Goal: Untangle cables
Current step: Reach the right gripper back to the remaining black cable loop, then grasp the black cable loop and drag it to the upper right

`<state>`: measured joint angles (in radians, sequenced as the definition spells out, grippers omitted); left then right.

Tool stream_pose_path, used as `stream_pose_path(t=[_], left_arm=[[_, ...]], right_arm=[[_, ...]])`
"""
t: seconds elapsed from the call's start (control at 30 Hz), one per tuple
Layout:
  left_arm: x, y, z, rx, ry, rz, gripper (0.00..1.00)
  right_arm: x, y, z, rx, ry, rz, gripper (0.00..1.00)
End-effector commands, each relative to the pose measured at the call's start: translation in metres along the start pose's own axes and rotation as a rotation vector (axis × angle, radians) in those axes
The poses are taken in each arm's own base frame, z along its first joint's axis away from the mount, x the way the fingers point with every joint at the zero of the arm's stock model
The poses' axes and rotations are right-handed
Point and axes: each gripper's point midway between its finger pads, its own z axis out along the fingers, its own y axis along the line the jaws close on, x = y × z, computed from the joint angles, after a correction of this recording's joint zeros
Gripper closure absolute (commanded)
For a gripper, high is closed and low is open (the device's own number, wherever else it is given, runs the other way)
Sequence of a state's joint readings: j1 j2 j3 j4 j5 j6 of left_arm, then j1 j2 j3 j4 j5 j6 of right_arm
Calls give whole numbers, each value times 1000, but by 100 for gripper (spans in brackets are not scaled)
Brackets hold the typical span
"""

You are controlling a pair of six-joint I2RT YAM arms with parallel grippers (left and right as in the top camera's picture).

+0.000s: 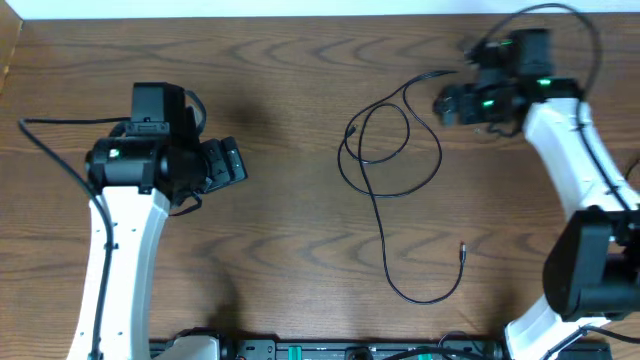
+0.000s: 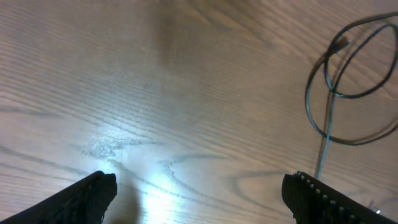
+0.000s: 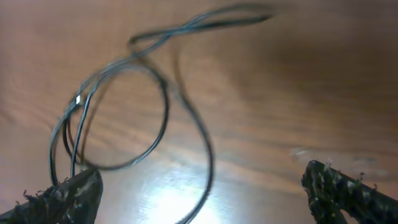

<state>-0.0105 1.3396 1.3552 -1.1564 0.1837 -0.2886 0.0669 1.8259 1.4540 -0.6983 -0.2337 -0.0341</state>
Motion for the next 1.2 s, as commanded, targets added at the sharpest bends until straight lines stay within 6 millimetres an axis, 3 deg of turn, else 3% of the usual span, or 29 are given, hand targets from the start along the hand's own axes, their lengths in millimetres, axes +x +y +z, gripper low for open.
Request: stream_pose_path(t=[0.0, 0.2, 0.23, 0.37, 0.53, 0.73, 0.93, 1.17], left_arm=[[-2, 0, -16, 0, -47, 11, 9], [-2, 0, -19, -1, -58, 30, 9], [-2, 0, -19, 0, -58, 30, 9], [-2, 0, -19, -1, -56, 29, 8], [0, 1, -19, -3, -50, 28, 8], [3, 2, -18, -7, -37, 26, 8], [4, 2, -18, -8, -34, 26, 8], [4, 2, -18, -8, -33, 26, 8]], right_arm=[[12, 4, 8, 134, 54, -45, 1], [44, 52, 28, 69, 130, -67, 1], [56, 69, 38, 33, 139, -100, 1], [74, 92, 60, -7, 112, -159, 1], [78, 126, 80, -69, 3, -152, 5], [72, 169, 87, -152, -148, -234, 1], [92, 180, 91, -159, -139, -428, 1], [99, 177, 105, -156, -130, -426, 4]])
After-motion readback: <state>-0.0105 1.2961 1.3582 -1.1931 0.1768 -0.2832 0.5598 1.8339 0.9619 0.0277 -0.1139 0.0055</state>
